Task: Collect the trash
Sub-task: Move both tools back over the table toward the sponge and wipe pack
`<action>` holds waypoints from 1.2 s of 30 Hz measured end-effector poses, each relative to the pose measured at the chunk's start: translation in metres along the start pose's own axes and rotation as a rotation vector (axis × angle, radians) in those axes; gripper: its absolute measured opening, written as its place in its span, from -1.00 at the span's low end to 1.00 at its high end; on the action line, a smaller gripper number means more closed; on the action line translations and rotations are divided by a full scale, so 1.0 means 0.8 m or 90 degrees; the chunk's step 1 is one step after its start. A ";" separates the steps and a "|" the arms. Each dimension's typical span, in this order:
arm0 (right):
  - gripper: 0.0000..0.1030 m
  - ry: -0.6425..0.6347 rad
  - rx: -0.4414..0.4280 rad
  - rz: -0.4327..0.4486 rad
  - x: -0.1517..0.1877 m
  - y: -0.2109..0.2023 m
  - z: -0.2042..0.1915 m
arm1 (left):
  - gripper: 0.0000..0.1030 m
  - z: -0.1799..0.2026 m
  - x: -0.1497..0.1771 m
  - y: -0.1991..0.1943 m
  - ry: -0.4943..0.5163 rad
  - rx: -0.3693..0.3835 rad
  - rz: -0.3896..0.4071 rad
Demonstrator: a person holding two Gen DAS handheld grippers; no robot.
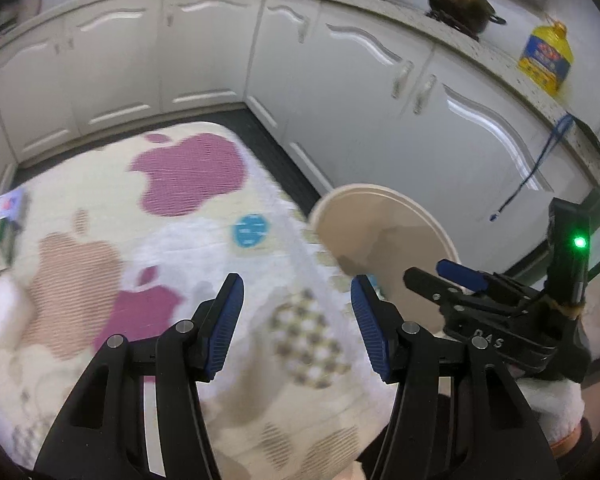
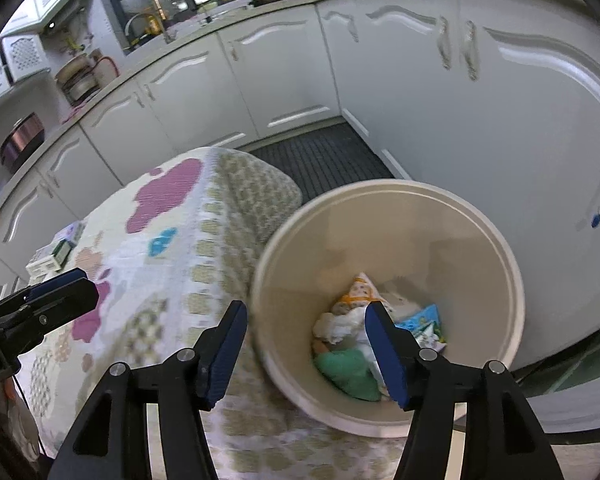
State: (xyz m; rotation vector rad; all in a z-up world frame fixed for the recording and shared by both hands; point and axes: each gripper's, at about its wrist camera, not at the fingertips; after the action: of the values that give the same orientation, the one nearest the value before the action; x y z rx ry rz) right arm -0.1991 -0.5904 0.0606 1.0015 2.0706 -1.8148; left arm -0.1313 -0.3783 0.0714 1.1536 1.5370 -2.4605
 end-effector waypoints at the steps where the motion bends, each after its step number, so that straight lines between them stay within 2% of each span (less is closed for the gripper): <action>1: 0.15 -0.006 -0.005 0.002 -0.001 -0.001 -0.008 | 0.06 -0.007 0.002 -0.006 -0.004 -0.007 0.004; 12: 0.21 -0.075 -0.059 0.008 0.001 -0.008 -0.101 | 0.06 -0.070 0.027 -0.062 -0.048 -0.063 0.035; 22: 0.22 -0.127 -0.089 0.000 0.004 0.000 -0.166 | 0.06 -0.126 0.050 -0.110 -0.092 -0.112 0.056; 36: 0.26 -0.197 -0.130 -0.021 0.015 0.012 -0.243 | 0.06 -0.192 0.078 -0.145 -0.151 -0.153 0.062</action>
State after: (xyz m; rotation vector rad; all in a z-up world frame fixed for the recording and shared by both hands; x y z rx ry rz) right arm -0.1496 -0.4039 0.0892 0.5954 2.0364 -1.6123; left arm -0.1330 -0.1761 0.0864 0.8434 1.6084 -2.1848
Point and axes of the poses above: each gripper's, at about its wrist camera, not at the fingertips, and y roughly the way its jaws point, z to its right, x to its underside, and after that the axes turned 1 degree about -z, right-handed
